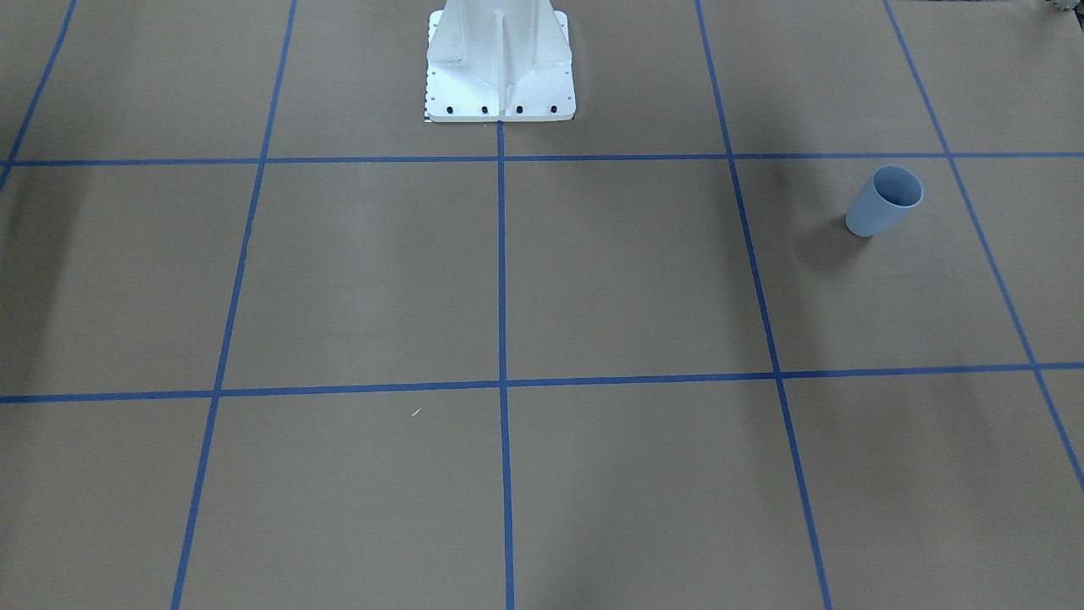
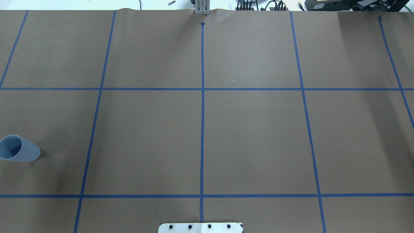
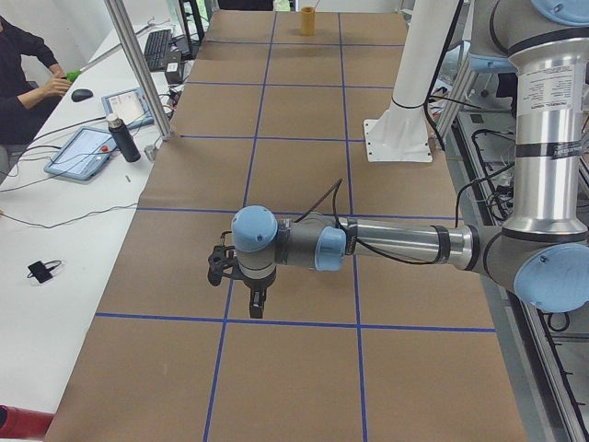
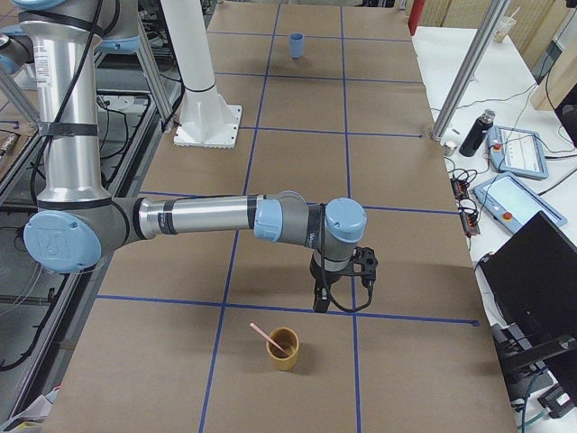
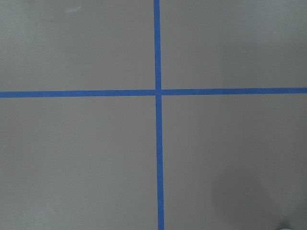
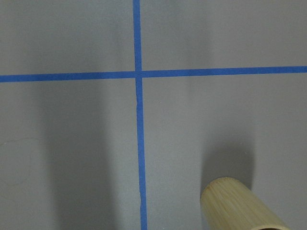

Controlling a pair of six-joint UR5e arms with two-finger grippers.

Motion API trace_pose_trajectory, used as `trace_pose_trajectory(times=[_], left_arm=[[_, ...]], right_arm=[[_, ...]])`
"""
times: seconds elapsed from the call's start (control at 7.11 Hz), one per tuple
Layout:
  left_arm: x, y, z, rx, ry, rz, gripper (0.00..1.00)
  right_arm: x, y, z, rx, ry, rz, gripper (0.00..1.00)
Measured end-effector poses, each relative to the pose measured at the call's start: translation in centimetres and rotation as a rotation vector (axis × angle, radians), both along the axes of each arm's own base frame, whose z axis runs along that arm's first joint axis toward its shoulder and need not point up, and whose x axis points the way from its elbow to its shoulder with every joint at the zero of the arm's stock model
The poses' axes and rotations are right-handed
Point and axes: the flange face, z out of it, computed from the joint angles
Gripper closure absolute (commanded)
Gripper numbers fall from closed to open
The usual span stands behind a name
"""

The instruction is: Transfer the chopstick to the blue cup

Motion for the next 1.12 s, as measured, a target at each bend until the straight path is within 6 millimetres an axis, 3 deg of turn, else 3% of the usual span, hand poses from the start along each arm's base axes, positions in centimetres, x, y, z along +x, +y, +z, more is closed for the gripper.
trace_pose_trajectory(times=[1.12], left_arm=[[0.1, -0.3, 0.2, 0.009, -0.005, 0.005, 0.01]], right_arm=[[0.0, -0.8, -1.1, 0.028, -0.005, -0.001, 0.0]])
